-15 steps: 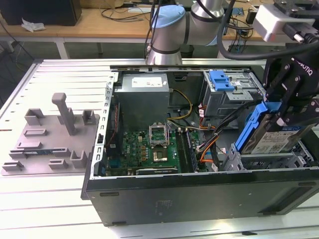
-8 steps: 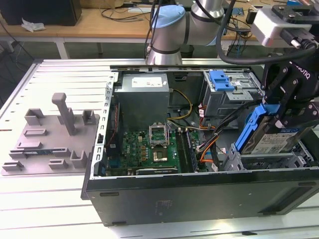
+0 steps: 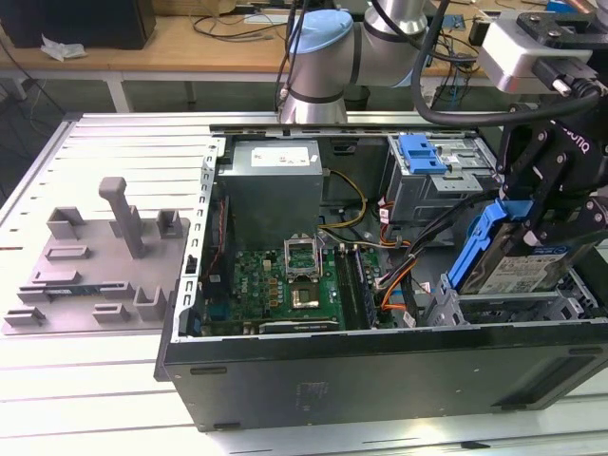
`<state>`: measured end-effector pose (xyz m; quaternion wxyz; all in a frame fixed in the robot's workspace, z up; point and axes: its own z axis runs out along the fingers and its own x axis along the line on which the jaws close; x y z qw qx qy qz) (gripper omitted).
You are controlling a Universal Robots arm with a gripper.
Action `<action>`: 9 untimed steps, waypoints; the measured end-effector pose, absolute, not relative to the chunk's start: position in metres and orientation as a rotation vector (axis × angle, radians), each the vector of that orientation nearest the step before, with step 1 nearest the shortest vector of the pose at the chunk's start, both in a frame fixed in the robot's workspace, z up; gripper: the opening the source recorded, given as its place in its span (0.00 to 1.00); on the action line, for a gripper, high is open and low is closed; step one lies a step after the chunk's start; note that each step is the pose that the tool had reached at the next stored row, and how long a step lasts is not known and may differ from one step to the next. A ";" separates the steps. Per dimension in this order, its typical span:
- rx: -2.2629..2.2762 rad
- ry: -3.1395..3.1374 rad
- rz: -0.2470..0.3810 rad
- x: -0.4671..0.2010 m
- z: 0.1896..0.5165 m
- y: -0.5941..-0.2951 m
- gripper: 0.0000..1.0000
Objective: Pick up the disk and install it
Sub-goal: 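Insert the disk into the insertion slot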
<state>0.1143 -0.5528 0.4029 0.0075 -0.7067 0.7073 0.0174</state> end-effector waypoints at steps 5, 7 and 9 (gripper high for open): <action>-2.210 2.211 0.054 0.114 0.403 -0.553 0.44; -2.210 2.211 0.054 0.114 0.403 -0.553 0.44; -2.210 2.211 0.054 0.114 0.403 -0.553 0.44</action>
